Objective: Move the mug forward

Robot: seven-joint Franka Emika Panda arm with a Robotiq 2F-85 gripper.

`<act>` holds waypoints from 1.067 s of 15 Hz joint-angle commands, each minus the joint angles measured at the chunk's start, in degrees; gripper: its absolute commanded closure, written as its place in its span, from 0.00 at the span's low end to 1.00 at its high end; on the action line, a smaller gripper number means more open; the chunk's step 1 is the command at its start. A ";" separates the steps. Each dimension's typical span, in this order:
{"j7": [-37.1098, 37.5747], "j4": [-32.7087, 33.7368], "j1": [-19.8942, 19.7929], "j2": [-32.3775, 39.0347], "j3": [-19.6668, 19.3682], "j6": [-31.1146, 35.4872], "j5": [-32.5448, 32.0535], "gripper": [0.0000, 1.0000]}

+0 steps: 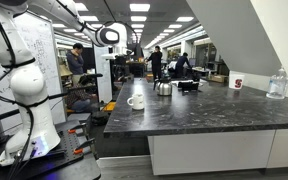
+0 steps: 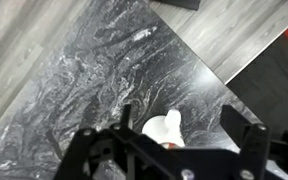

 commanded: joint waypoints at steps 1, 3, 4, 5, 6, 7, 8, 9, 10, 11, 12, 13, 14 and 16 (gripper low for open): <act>-2.57 2.33 1.37 6.96 0.76 9.11 1.75 0.00; -3.57 4.39 2.20 11.73 1.69 12.50 2.50 0.00; -3.60 5.54 2.40 13.82 2.23 13.19 2.77 0.00; -3.53 7.11 2.55 16.20 2.76 13.44 2.85 0.00; -3.32 8.56 2.47 18.17 3.28 13.51 2.63 0.00; -3.40 10.16 2.34 20.29 3.68 13.46 2.59 0.00; -2.55 11.66 2.25 22.17 3.93 13.58 1.77 0.00; -2.78 13.20 2.11 23.98 4.12 13.37 1.80 0.00; -2.81 14.80 2.02 25.70 4.19 13.04 1.33 0.00; -2.62 16.21 1.97 27.27 4.21 12.99 0.98 0.00; -2.68 17.61 1.90 28.92 4.24 12.94 0.79 0.00; -2.63 18.70 1.83 30.17 4.25 12.75 0.54 0.00; -2.98 19.86 1.69 31.60 4.35 12.79 0.62 0.00; -3.15 21.44 1.64 33.77 4.36 12.94 0.06 0.00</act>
